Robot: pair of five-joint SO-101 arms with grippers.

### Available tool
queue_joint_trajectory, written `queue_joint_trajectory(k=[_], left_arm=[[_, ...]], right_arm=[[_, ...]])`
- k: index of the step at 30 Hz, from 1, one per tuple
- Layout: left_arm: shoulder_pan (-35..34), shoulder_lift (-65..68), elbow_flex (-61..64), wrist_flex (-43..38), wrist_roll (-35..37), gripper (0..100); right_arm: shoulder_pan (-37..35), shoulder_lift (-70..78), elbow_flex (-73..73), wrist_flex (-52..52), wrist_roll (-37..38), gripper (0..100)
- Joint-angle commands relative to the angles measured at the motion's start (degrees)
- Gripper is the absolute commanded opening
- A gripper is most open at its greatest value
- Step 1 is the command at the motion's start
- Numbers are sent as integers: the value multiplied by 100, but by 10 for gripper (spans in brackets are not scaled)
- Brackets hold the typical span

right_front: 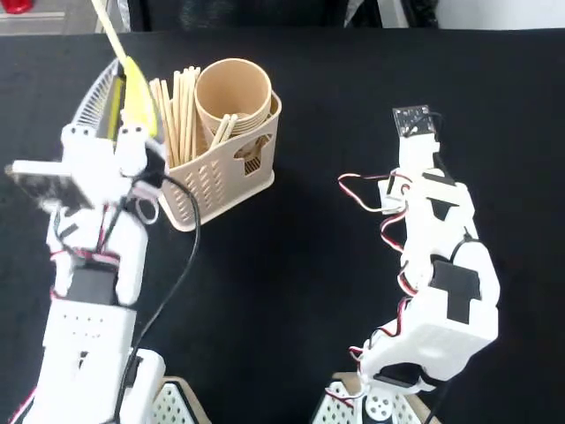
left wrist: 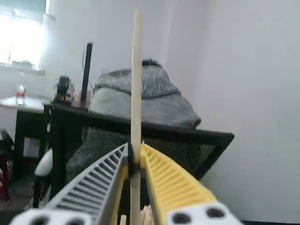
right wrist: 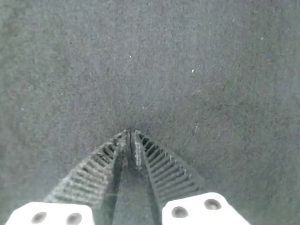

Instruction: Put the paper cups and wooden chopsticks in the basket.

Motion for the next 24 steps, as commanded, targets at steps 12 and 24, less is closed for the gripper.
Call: queue_joint_trajectory(k=[12, 24], left_arm=[[-382, 1345, -330, 9, 299, 52], [-1174, 1530, -3899, 5618, 185, 220]], right_arm=[[35, -338, -31, -18, 62, 14], [44, -338, -31, -9, 62, 14]])
